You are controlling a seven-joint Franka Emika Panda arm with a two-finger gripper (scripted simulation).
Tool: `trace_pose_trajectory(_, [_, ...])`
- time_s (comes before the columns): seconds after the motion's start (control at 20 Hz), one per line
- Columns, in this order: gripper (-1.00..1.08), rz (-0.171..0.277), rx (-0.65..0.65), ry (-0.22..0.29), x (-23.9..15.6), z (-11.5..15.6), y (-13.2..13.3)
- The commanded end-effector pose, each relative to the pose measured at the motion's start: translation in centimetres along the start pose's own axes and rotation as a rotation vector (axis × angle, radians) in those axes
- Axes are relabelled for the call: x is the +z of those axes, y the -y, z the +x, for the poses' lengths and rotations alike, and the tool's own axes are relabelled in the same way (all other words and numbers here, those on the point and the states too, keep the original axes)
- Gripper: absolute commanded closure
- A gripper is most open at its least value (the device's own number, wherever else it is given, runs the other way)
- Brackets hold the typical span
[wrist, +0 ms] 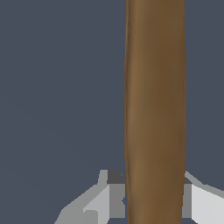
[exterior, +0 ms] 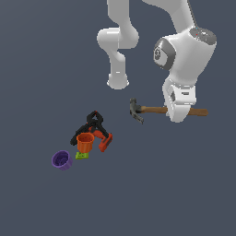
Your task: Pick up a designated object from a clutter of objects.
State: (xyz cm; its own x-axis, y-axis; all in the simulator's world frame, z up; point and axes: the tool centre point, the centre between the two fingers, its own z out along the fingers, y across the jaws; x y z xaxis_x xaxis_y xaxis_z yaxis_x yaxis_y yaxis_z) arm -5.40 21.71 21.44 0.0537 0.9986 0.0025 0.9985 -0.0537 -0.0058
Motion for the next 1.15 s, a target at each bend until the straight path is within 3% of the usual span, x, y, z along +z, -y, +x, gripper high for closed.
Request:
trace_pose_trajectory(0.0, [1.08,-0.002,0.0,-0.001,-2.6,0.0,-0.8])
trace_pose_trajectory(0.55, [1.08,-0.005,0.003,0.001,-11.3,-0.3,-3.6])
trace_pose_trajectory(1.1, [1.08,-0.006,0.004,0.002,-13.9,-0.4,-4.7])
